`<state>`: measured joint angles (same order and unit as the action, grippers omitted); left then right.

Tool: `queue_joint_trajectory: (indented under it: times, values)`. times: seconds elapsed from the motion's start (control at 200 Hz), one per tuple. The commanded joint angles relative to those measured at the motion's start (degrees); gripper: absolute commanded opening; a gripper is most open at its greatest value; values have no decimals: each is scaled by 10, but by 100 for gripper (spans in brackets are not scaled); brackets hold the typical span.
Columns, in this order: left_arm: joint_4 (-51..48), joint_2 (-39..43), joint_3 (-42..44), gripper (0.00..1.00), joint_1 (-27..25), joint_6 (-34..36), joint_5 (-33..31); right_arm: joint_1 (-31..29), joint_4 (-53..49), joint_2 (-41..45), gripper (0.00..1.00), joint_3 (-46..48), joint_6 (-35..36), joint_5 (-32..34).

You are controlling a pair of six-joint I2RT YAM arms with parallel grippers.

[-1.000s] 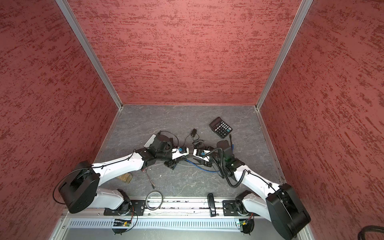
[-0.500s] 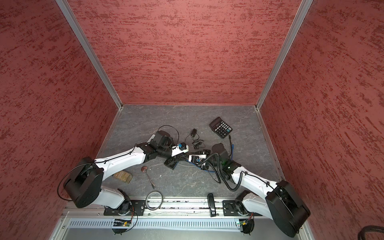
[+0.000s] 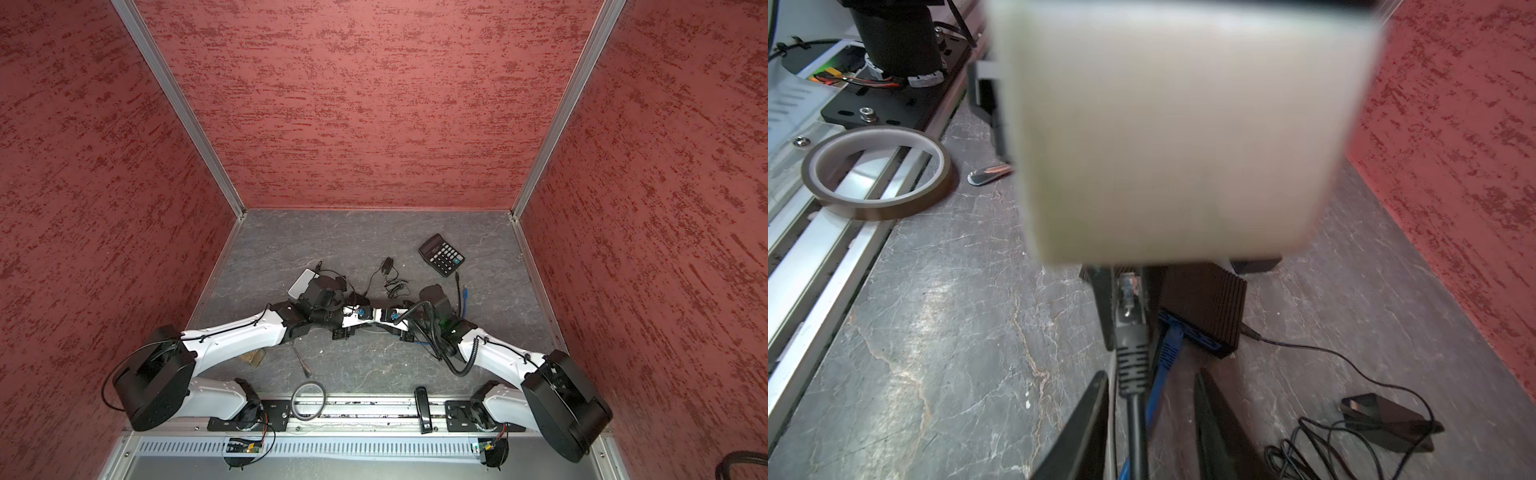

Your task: Insert the plug into the switch port

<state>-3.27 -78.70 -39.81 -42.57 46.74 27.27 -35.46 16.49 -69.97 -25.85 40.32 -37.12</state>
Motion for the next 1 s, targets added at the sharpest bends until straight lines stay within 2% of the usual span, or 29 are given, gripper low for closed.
queue_joint_trajectory:
  times: [0.0,0.16,0.24,0.311,0.436,0.491,0.511,0.556,0.661,0.796,0.997]
  values:
    - [33,13,3,3,-6,17,-12,-2,12,-10,35,-24,-13,-43]
    - [39,16,4,3,-11,20,-15,-2,33,-18,32,-21,-25,-43]
    - [39,17,4,3,-12,20,-19,-1,41,-19,25,-19,-27,-51]
    - [43,18,7,3,-12,21,-23,-2,36,-24,23,-24,-31,-48]
    - [56,21,12,4,-12,20,-30,-2,30,-32,12,-26,-26,-51]
    - [65,23,17,6,-12,13,-36,-2,32,-35,9,-26,-25,-50]
    - [67,23,17,12,-12,8,-40,-2,37,-36,9,-24,-28,-48]
    - [72,22,18,32,-10,-14,-51,-2,53,-37,7,-18,-34,-40]
    - [65,27,26,45,6,-60,-47,-2,101,-42,5,3,-57,-2]
    - [41,53,31,46,47,-151,-7,-2,134,-54,4,23,-80,28]
    - [-5,75,11,46,114,-340,-4,-18,187,-82,3,50,-111,56]
